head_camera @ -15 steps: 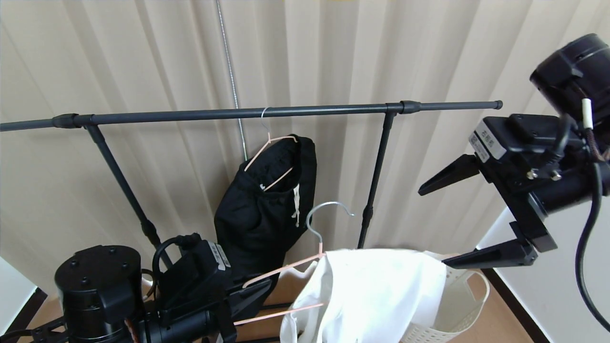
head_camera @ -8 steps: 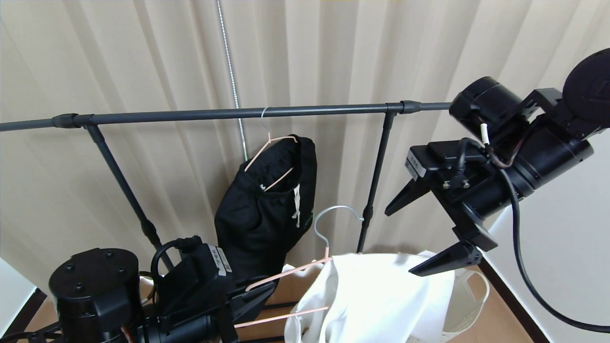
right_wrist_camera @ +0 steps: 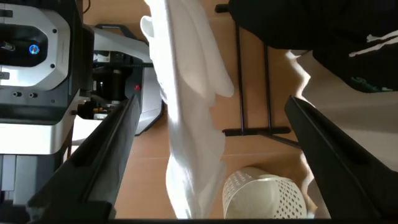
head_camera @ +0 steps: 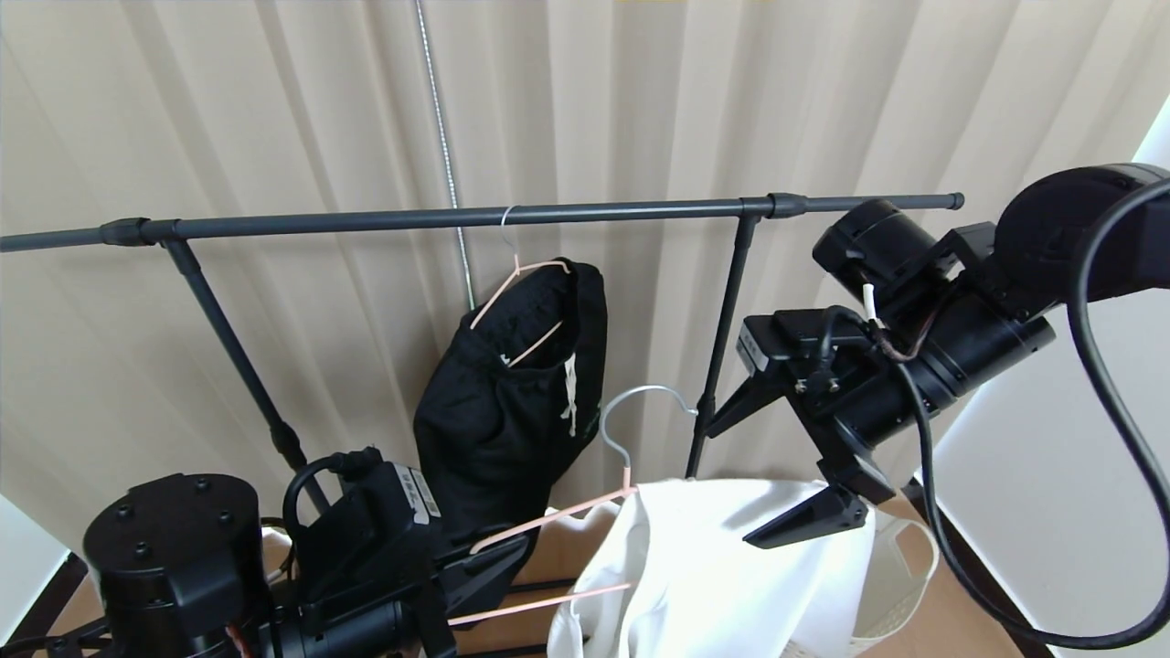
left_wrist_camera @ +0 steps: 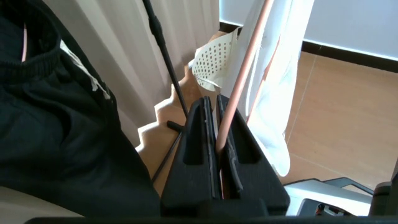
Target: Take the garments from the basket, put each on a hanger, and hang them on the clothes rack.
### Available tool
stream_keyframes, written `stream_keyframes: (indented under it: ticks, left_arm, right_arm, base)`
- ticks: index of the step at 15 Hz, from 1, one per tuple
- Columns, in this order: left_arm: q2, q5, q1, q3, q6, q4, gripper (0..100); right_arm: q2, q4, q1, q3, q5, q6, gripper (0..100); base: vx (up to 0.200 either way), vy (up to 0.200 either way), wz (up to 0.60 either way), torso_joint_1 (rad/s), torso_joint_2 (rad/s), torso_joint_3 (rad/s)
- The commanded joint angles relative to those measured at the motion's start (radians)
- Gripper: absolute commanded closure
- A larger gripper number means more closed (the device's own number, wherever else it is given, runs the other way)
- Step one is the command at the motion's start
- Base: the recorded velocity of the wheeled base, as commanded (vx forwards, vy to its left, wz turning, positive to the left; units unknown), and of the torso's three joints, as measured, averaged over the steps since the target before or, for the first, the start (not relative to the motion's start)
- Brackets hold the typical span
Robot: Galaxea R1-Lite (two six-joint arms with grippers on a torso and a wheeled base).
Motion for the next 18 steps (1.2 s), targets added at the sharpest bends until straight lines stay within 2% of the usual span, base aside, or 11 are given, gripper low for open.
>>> stream_keyframes:
  ticks: [1,3,18]
  left_arm:
    - [0.0,0.0,0.0,0.0,-0.003,-0.007,100]
    - [0.0,0.0,0.0,-0.002,-0.004,-0.008,100]
    - [0.0,0.003,0.001,-0.005,-0.026,-0.028,100]
  right_arm:
    - [-0.002,-0.057,0.01,0.06,0.012,0.014,0]
    - [-0.008,-0.133,0.012,0.108,0.023,0.031,0]
    - [-0.017,-0.166,0.013,0.109,0.023,0.05,0]
  base:
    - [0.0,0.0,0.0,0.0,0.0,0.0]
    - [0.0,0.0,0.0,0.0,0.0,0.0]
    - [0.0,0.0,0.0,0.0,0.0,0.0]
